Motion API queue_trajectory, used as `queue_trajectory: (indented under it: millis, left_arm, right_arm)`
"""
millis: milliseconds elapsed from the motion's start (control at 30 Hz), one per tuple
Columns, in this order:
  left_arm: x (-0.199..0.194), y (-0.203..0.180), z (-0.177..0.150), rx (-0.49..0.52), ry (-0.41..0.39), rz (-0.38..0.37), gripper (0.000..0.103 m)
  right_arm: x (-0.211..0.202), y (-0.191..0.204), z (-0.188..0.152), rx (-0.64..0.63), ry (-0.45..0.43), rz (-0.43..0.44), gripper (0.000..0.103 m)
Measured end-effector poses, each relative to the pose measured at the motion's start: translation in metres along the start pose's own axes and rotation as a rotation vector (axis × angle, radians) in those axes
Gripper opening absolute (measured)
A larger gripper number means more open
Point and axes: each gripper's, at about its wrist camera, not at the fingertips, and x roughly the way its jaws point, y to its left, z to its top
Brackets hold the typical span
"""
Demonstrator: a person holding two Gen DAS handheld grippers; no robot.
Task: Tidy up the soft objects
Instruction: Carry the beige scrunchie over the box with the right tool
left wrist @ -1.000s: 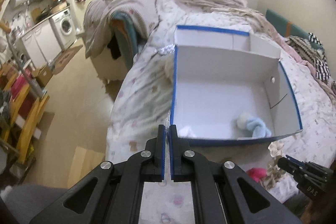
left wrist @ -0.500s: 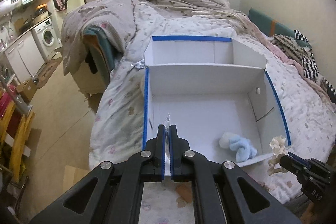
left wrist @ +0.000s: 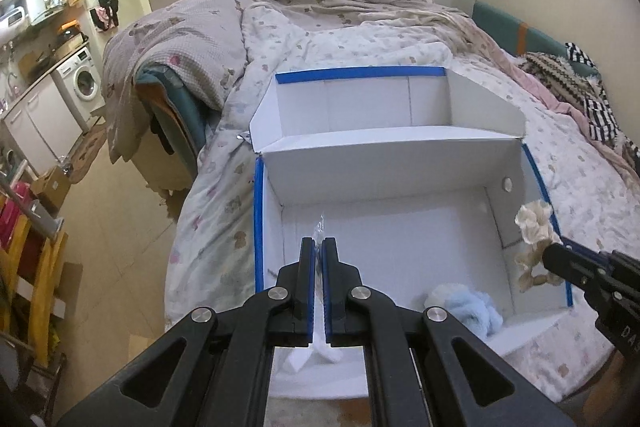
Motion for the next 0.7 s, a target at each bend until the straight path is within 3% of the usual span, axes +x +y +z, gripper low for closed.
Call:
queue_trajectory:
  millis: [333,500,700]
  left_arm:
    - [0.054,-0.011,-0.011,0.026,0.052,0.002,0.003]
    - [0.07,-0.018,-0.02,0.074,0.068,0.007,0.003]
    - [0.084,-0.014,-0.026,0.063,0.103,0.002,0.004]
  right_arm:
    - [0.047,-0.023,-0.006,0.065,0.064,-0.011,0.016]
    - [0.061,-0.027,-0.011,0.064,0.1,-0.023,0.016]
    - [0.073,-0.031,-0.013,0.07,0.131,-0.043,0.016]
